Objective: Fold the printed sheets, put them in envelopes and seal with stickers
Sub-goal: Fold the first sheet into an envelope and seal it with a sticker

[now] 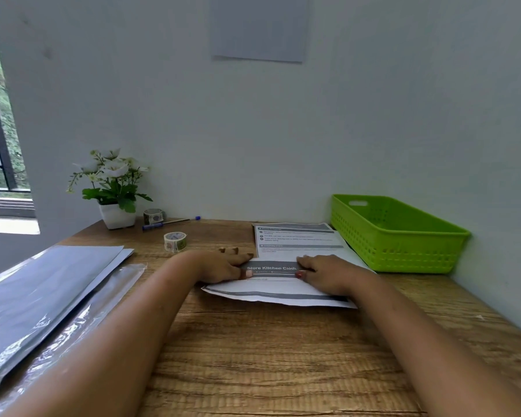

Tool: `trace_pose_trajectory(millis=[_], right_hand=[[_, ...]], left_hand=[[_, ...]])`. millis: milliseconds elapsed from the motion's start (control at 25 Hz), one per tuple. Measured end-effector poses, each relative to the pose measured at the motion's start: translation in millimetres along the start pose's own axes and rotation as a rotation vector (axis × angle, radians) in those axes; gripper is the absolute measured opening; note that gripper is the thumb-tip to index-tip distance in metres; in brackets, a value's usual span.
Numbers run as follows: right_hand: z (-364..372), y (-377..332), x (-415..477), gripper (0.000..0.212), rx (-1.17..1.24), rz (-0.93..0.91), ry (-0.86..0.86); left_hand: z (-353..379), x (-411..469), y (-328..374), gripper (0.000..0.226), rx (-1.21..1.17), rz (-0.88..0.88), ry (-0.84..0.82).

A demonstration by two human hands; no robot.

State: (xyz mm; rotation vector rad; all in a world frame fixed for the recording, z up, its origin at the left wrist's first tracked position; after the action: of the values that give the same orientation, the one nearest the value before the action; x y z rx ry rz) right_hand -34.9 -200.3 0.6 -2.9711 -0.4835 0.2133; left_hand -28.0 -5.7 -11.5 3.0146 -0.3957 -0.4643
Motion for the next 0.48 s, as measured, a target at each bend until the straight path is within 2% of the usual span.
trace_pose_trajectory(millis=[160, 240, 320, 400, 480], right_hand=[[-7.8, 7.4, -11.2, 0.066, -0.112, 0.127, 0.073], [-10.5, -5.6, -14.8, 0.077, -0.064, 0.043, 0.061], [-10.2, -27.6, -21.3, 0.084, 0.039, -0.111, -0.033], [-6.1, -42.1, -29.3, 0.091, 0.038, -0.198, -0.132], [-8.8, -46.9, -35.7, 0.086, 0.026, -0.223, -0.131]], left_hand=[[-2.3, -6.9, -11.2, 0.064, -0.015, -0.013, -0.030], [-3.0, -7.4, -11.2, 0.064, -0.029, -0.025, -0.039], [-3.6, -8.4, -9.3, 0.064, -0.044, -0.024, -0.041], [-3.7, -5.9, -11.9, 0.065, -0.081, -0.027, -0.039], [-4.3, -7.4, -10.5, 0.067, -0.146, -0.018, -0.037]])
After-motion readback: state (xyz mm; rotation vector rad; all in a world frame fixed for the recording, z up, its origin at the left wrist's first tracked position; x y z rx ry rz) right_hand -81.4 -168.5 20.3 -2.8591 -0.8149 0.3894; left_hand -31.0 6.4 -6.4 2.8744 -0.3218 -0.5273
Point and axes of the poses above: each hand's wrist, its own x-axis towards the middle knuckle, its own z-axis out of the palm, y = z × x, the point moved 6 cm from there along x, towards the middle knuckle, and after that the axes turned 1 degree about x, right-handed, at the moved point
